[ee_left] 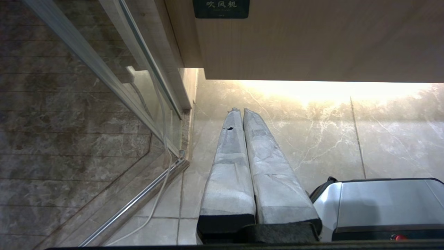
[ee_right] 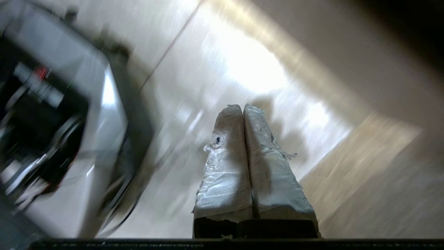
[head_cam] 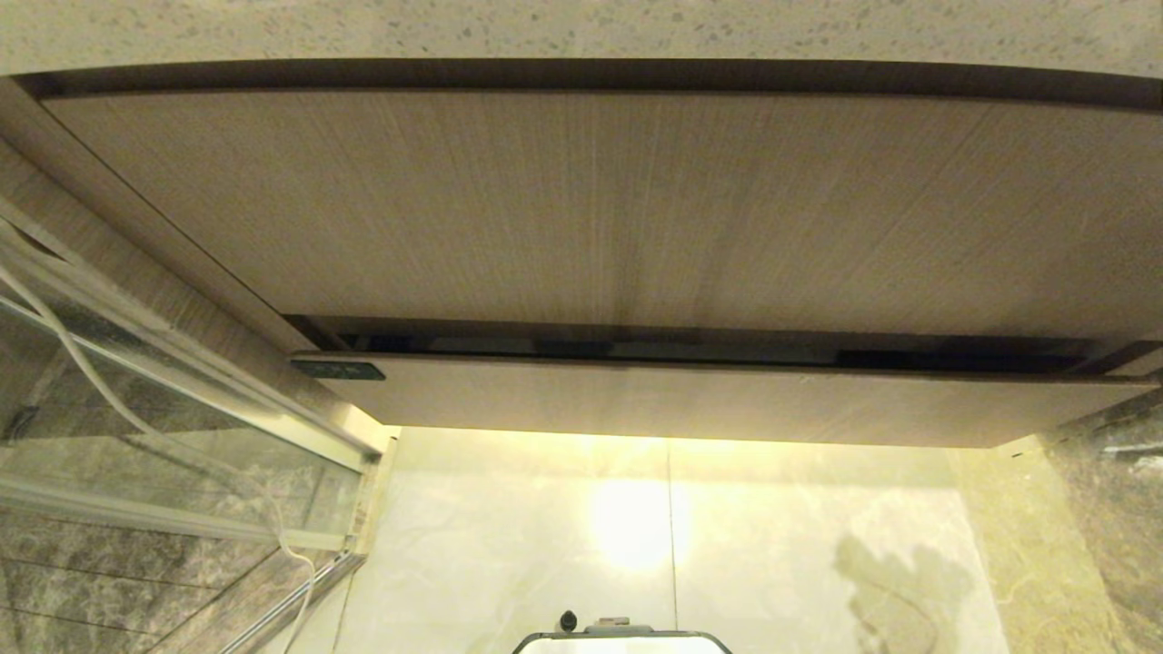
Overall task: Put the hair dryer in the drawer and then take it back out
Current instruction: Close the drawer
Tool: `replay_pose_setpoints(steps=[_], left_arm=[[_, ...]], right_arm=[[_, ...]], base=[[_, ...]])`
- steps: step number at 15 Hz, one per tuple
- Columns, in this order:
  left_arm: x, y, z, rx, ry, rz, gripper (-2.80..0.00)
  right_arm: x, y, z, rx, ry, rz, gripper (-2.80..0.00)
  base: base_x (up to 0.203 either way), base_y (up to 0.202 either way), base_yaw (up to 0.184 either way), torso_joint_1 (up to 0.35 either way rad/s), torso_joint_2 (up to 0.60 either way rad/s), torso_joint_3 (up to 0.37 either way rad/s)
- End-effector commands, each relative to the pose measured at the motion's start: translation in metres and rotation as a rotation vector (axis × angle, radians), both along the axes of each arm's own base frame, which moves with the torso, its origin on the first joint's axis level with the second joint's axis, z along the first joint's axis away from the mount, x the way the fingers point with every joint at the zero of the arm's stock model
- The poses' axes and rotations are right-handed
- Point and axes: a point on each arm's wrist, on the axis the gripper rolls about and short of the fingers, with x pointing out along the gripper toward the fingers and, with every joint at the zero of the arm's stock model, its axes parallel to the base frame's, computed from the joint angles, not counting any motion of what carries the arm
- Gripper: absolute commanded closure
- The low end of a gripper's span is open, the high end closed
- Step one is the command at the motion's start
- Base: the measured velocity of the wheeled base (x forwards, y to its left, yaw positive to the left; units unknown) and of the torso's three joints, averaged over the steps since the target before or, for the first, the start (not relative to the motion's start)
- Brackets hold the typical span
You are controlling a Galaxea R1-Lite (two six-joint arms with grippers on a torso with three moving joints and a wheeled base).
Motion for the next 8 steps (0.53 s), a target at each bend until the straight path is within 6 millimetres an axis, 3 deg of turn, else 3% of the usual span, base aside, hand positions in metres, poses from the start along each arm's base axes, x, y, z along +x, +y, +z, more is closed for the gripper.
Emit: replay_pose_setpoints(steps=[1, 5, 8], left_arm=[[0.000, 0.000, 0.000, 0.000, -0.002, 0.000, 0.00], [0.000, 0.000, 0.000, 0.000, -0.001, 0.000, 0.00], [0.000, 0.000, 0.000, 0.000, 0.000, 0.000, 0.00]], right_arm=[[-0.006, 0.002, -0.008, 0.005, 0.077, -0.012, 0.00], [-0.002, 0.000, -0.030, 0.043, 0.192, -0.024, 0.00], [0.016, -0.008, -0.040, 0.058, 0.215, 0.001, 0.00]], base=[[0.000, 0.000, 0.000, 0.000, 0.00, 0.000], [0.000, 0.000, 0.000, 0.000, 0.00, 0.000], [0.000, 0.000, 0.000, 0.000, 0.00, 0.000]])
